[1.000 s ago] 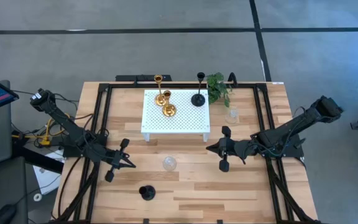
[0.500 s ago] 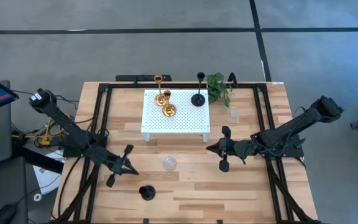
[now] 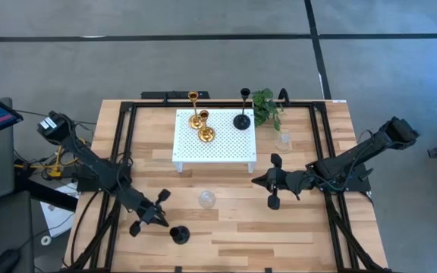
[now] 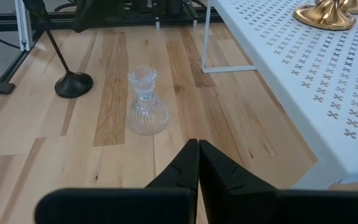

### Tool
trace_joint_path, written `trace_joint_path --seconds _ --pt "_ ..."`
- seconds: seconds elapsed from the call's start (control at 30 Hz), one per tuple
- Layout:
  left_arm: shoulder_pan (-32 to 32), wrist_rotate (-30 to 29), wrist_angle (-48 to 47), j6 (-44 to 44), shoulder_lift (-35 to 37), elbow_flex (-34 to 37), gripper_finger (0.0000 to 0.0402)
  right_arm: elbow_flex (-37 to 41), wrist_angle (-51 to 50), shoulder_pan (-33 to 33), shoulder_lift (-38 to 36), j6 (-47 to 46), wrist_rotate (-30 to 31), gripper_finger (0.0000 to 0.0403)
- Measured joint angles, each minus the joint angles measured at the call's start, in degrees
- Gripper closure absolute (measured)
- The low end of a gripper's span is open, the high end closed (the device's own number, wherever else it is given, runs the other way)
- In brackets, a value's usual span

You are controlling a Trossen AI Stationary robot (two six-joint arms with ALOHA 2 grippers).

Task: Pick & Place candle stick holders
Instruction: Put the black candle holder on the shelf

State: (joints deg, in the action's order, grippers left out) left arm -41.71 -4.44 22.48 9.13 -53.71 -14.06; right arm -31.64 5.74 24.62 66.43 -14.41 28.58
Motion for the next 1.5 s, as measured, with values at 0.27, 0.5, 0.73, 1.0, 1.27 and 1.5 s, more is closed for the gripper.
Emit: trace_joint_path --seconds 0.27,0.5,0.73,1.0,1.27,1.5 --pt "0.8 1.1 8.7 -0.4 -8.9 0.0 0.0396 0.0 0.0 0.0 0.0 0.0 0.0 0.0403" --pt "2.6 1.1 12.5 -1.2 -12.4 0.0 0.0396 0.0 0.0 0.0 0.0 0.0 0.0 0.0403" --pt "5.6 1.1 13.3 -9.5 -12.7 0.0 0.039 0.0 -0.2 0.0 0.0 0.0 0.0 0.0403" --pt "6.2 1.1 13.6 -10.9 -12.7 0.0 0.0362 0.0 -0.2 0.0 0.0 0.0 -0.1 0.0403" --pt "6.2 1.1 13.7 -10.9 -14.9 0.0 0.0313 0.0 -0.1 0.0 0.0 0.0 -0.1 0.0403" --pt "6.2 2.6 14.8 -12.7 -19.6 0.0 0.0268 0.0 -0.1 0.0 0.0 0.0 -0.1 0.0403"
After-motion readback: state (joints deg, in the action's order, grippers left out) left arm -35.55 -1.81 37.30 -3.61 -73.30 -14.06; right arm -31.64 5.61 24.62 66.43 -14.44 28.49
